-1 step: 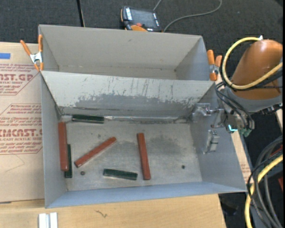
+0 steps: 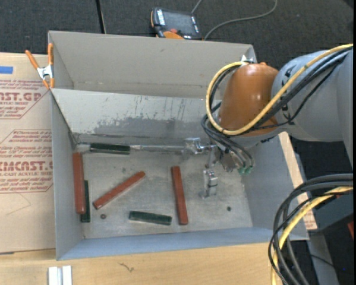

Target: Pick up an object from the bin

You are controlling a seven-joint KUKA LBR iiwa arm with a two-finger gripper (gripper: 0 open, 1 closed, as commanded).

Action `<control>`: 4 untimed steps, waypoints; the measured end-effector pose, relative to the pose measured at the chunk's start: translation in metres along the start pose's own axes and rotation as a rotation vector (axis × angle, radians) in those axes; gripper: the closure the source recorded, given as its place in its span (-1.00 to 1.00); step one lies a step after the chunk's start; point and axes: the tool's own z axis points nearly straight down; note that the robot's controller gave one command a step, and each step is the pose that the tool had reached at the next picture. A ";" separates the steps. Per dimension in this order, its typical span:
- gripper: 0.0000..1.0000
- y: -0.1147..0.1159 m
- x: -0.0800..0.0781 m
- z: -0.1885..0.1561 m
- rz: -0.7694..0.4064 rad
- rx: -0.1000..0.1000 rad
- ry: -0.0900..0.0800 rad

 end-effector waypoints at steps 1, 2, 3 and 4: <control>-1.00 0.027 -0.019 0.054 -0.633 0.002 0.000; 1.00 0.026 -0.019 0.053 -0.632 0.004 -0.001; 1.00 0.058 -0.029 0.039 -0.839 0.003 -0.002; 1.00 0.085 0.000 -0.152 -0.839 0.008 -0.009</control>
Offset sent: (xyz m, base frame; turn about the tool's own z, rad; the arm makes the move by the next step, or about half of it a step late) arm 0.0127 0.0284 -0.0528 -0.6313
